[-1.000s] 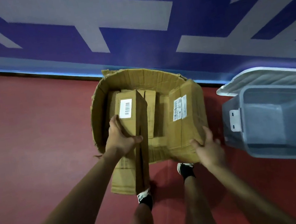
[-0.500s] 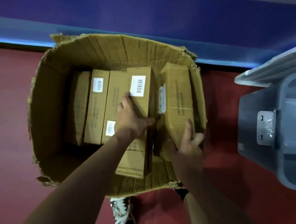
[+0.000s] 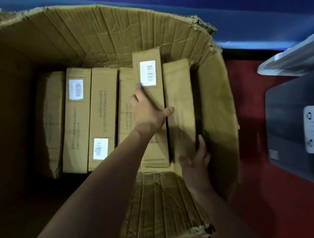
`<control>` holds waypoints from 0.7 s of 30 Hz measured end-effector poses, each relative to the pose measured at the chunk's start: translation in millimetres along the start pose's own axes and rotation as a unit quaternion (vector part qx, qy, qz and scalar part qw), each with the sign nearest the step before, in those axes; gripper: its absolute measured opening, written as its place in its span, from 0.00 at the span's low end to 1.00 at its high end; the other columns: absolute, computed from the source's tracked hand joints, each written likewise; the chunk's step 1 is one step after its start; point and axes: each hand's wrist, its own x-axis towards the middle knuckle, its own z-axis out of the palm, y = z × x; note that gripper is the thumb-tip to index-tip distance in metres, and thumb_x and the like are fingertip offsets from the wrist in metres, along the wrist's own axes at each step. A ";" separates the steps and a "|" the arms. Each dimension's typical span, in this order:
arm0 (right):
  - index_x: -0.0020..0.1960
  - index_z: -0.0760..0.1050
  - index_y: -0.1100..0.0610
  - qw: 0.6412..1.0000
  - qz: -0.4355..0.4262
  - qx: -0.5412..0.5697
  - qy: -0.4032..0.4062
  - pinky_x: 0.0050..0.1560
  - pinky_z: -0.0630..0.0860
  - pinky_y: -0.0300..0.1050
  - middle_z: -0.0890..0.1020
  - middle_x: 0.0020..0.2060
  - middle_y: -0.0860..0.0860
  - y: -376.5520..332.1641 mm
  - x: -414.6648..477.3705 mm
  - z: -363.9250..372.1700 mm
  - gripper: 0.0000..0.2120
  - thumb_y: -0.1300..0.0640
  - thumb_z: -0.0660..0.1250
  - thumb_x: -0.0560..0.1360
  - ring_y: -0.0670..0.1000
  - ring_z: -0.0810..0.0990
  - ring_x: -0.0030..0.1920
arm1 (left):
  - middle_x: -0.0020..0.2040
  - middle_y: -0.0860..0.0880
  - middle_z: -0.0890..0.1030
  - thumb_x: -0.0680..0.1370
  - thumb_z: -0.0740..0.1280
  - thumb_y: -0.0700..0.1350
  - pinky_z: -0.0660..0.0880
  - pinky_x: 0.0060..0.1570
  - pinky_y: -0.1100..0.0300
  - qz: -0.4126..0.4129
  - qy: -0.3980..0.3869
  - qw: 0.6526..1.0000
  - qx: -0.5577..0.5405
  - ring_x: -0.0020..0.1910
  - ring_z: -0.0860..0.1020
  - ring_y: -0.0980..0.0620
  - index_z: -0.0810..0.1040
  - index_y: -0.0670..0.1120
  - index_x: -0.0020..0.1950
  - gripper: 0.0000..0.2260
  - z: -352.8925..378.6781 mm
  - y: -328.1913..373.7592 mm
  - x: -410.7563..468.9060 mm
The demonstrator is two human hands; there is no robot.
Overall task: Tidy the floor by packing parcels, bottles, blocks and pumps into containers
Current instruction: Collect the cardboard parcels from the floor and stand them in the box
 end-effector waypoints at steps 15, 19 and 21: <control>0.68 0.70 0.57 0.992 0.075 0.090 -0.042 0.56 0.75 0.48 0.79 0.58 0.56 -7.3 73.0 20.1 0.16 0.57 0.57 0.81 0.55 0.78 0.55 | 0.68 0.40 0.60 0.69 0.72 0.57 0.61 0.66 0.49 0.032 0.004 0.978 0.207 0.67 0.61 0.42 0.42 0.51 0.77 0.48 24.6 -56.7 -8.6; 0.70 0.67 0.55 0.991 0.082 0.105 -0.025 0.52 0.75 0.47 0.79 0.56 0.55 -18.3 105.4 13.4 0.17 0.55 0.57 0.81 0.53 0.77 0.49 | 0.72 0.38 0.55 0.72 0.69 0.58 0.58 0.67 0.47 0.025 0.032 0.974 0.225 0.69 0.58 0.40 0.43 0.55 0.77 0.43 40.2 -54.8 5.1; 0.72 0.65 0.52 0.992 0.086 0.090 -0.033 0.57 0.75 0.49 0.78 0.59 0.53 -19.5 120.9 15.1 0.19 0.54 0.57 0.81 0.53 0.78 0.53 | 0.74 0.38 0.53 0.72 0.66 0.62 0.56 0.67 0.46 0.018 0.035 0.967 0.252 0.69 0.58 0.39 0.43 0.56 0.77 0.43 47.5 -56.2 12.9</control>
